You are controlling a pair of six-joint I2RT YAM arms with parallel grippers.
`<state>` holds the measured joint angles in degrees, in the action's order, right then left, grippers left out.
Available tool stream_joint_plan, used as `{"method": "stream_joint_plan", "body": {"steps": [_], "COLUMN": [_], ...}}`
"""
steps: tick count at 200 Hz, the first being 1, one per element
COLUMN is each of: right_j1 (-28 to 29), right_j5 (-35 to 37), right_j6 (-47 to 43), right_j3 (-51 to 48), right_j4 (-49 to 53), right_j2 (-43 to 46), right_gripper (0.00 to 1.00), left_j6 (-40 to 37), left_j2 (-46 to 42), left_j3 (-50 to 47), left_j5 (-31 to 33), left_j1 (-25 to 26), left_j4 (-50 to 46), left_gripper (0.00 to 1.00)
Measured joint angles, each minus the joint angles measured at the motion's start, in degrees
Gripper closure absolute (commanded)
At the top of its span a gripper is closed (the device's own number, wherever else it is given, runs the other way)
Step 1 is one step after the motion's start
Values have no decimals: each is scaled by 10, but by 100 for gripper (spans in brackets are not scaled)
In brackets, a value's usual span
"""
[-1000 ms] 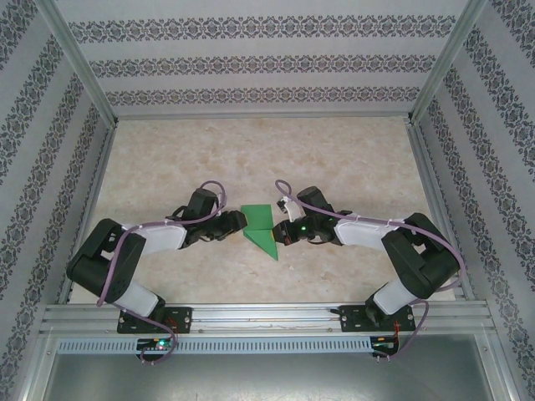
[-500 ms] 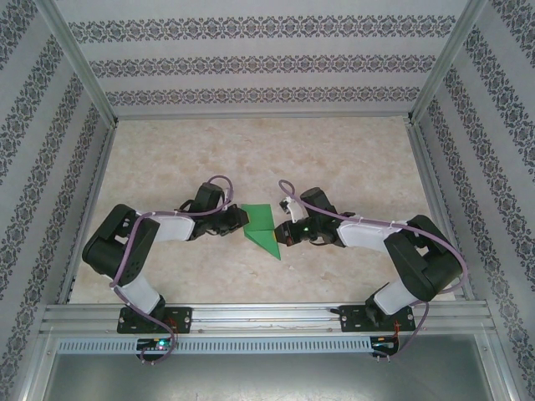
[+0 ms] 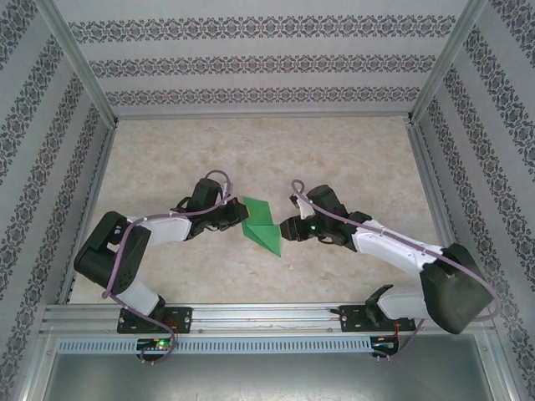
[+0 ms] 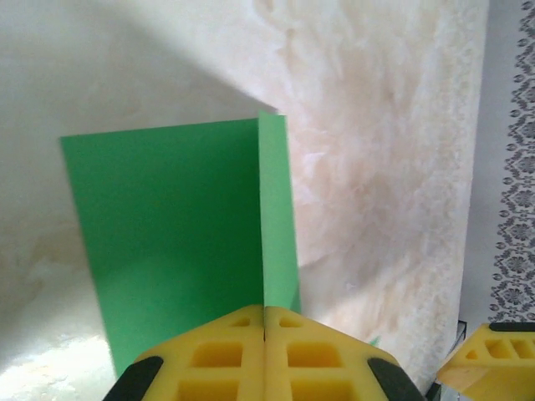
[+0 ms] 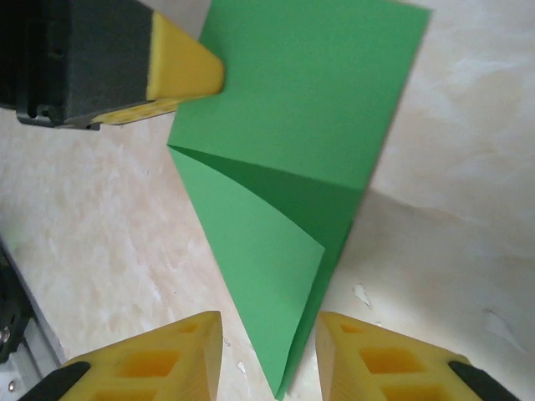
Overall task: Fold a paper plane with a square sheet of paper (fold left side to right side)
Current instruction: Fourth fold the wing at the center of the table.
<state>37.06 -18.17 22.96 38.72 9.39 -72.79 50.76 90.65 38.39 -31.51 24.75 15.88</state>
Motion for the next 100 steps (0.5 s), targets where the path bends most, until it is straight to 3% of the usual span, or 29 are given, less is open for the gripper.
{"method": "stream_joint_plan", "body": {"steps": [28,53,100], "right_j1": [96,170,236], "right_j5": [103,186,299], "right_j6": [18,42,64], "right_j3": [25,55,106], "right_j4": [55,89,120], "right_j2": [10,-33,-140], "right_gripper": [53,51,50], "left_j6": [5,7,8], "left_j2": [-7,-7,-8], "left_j3": [0,0,0], "left_j5": [0,0,2], "left_j1": [4,10,12], "left_j4": [0,-3,-7], "left_gripper": [94,94,94]}}
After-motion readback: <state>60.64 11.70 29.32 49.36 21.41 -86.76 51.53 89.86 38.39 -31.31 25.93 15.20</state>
